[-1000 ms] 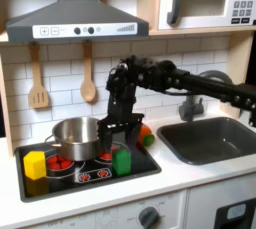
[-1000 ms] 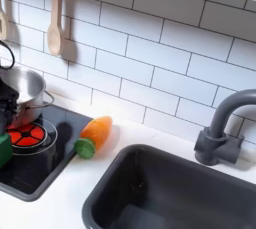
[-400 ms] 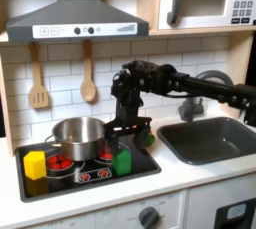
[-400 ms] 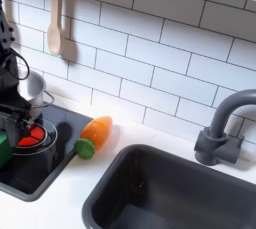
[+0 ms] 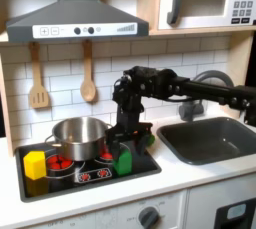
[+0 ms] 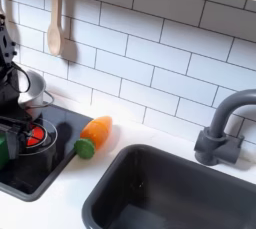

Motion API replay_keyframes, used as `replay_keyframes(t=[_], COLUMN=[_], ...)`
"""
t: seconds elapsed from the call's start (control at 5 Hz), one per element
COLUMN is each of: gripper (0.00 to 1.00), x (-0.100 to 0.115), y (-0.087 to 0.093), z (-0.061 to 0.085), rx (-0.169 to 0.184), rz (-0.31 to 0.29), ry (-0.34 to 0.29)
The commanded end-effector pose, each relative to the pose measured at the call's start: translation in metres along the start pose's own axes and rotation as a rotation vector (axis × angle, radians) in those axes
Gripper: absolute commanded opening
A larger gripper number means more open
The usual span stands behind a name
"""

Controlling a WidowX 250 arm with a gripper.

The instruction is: Reach green block

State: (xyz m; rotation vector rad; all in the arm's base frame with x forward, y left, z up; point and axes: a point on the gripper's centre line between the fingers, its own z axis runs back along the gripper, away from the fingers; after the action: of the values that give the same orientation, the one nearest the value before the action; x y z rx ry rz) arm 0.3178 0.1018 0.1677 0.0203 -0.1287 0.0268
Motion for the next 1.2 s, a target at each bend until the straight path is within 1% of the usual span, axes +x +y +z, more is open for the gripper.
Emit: replay_keyframes(t=[0.0, 0.4, 0.6, 0.8, 1.0], gripper=[1.0, 1.0, 1.0, 1.0, 1.0], x=[0.0, 0.001, 0.001, 0.001, 0.004], y=[0.002, 0.005, 0.003, 0.005, 0.004], z=[-0.012, -0.029, -0.035, -0.038, -0.034], rx=[0.013, 0.03, 0.028, 0.024, 0.027], rz=[0.016, 0.042, 0.033, 0.045, 0.039], ry=[0.036, 0.085, 0.103, 0.115, 0.098])
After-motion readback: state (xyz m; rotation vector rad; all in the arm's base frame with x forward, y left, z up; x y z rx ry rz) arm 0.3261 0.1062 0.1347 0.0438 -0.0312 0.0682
